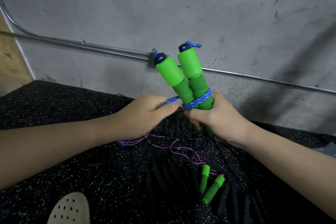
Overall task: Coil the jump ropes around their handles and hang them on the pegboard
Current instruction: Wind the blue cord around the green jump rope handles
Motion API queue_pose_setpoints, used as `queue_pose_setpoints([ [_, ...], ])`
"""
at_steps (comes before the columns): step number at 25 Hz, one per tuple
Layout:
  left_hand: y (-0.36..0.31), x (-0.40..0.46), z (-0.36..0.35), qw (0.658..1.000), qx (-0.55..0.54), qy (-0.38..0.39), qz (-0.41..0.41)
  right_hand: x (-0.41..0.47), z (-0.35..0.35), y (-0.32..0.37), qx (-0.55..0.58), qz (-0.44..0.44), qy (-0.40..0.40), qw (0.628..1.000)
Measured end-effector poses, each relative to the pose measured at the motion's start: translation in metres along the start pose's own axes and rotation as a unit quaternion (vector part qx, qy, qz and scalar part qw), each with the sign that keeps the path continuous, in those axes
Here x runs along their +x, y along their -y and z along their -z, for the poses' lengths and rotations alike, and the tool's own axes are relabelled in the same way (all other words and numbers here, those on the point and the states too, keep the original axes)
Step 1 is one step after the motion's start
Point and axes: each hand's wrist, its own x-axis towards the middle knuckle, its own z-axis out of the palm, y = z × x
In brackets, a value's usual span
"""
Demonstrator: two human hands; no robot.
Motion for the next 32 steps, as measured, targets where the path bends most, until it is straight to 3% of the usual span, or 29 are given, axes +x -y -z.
queue_pose_setpoints([
  [3, -0.008, 0.003, -0.007, 0.989, 0.137, -0.044, 0.028, 0.002, -0.003, -0.002, 0.003, -0.025, -0.041, 0.999],
  [8, -0.014, 0.002, -0.010, 0.998, 0.025, -0.057, -0.015, 0.004, -0.006, -0.005, 0.012, -0.039, -0.089, 0.995],
  [11, -0.020, 0.004, -0.013, 0.998, 0.003, -0.054, 0.020, 0.003, -0.009, -0.005, -0.007, -0.045, -0.101, 0.994],
  [14, -0.027, 0.007, -0.023, 0.996, -0.031, -0.045, 0.066, 0.002, -0.014, -0.009, -0.106, -0.004, -0.103, 0.989],
  [20, -0.014, 0.004, -0.023, 0.996, -0.033, -0.057, 0.066, -0.006, -0.026, -0.009, -0.239, -0.001, 0.027, 0.971],
  [23, -0.012, 0.004, -0.013, 0.989, -0.134, -0.027, 0.047, -0.005, -0.011, -0.003, -0.161, -0.008, 0.050, 0.986],
  [25, -0.015, 0.001, -0.004, 0.982, -0.184, 0.023, 0.031, -0.007, -0.006, -0.001, -0.004, -0.037, 0.099, 0.994],
  [27, -0.014, 0.001, 0.001, 0.981, -0.192, 0.024, 0.017, -0.009, -0.013, 0.002, 0.117, -0.048, 0.117, 0.985],
  [30, -0.016, 0.000, 0.004, 0.981, -0.190, -0.001, 0.032, -0.005, -0.026, 0.005, 0.159, -0.050, 0.062, 0.984],
  [32, -0.016, 0.002, 0.004, 0.980, -0.200, -0.019, 0.015, -0.004, -0.031, 0.005, 0.103, -0.034, 0.002, 0.994],
])
